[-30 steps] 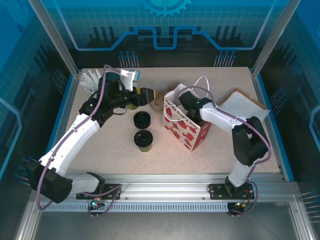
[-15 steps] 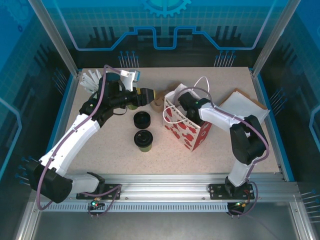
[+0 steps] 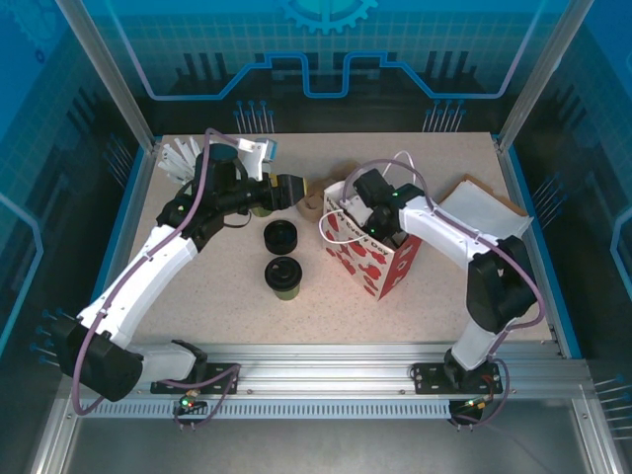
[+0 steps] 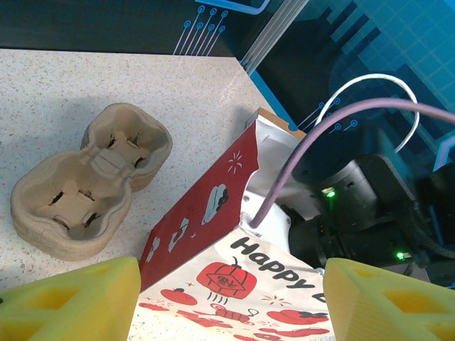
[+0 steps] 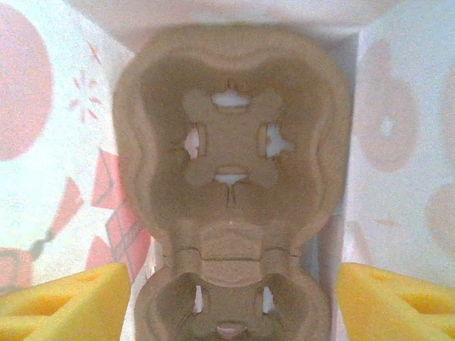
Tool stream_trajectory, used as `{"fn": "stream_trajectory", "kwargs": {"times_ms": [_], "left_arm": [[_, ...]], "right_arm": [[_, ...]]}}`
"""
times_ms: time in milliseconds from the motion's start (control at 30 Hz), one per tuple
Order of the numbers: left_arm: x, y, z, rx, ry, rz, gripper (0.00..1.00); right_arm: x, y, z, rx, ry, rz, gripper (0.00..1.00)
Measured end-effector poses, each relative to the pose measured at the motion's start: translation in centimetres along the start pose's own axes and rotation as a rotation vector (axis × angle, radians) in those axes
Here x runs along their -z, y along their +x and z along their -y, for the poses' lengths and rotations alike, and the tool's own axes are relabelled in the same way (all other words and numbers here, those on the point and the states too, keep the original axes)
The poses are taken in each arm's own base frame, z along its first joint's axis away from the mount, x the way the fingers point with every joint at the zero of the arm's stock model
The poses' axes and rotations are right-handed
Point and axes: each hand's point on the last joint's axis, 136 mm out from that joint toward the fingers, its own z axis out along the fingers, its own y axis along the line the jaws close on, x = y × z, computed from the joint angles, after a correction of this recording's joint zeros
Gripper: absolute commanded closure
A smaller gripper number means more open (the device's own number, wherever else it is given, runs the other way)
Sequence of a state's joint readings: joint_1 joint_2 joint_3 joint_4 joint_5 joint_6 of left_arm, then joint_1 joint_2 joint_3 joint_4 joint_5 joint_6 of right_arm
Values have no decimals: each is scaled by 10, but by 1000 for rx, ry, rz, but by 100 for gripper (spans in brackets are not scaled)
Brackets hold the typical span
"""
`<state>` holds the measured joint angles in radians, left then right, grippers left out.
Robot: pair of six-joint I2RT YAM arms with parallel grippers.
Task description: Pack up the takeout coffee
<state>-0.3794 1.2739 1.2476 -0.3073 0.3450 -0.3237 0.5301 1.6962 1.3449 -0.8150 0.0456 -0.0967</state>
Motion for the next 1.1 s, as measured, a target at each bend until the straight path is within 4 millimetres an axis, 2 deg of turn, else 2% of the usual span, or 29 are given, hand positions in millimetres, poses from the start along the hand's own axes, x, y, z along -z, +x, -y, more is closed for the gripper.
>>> {"fn": "stream_trajectory", "kwargs": {"times_ms": [600,767,933,1033,1100], "left_arm": [[2,6,-4,-5,-16,-5,29],[4,13,-9,5,-34,-21,29],[8,23,-18,22,-61,-40,29],[16,29,-24,36,-83,-46,28],[24,31,-28,48,-99,-46,27]], "right_arm": [[120,-70,12,16,79,258,22],[164,-87,12,20,96,359,22],[208,-92,11,15,116,446,22],[231,-91,1,34,126,499,20],[243,-90,-24,88,96,532,20]]}}
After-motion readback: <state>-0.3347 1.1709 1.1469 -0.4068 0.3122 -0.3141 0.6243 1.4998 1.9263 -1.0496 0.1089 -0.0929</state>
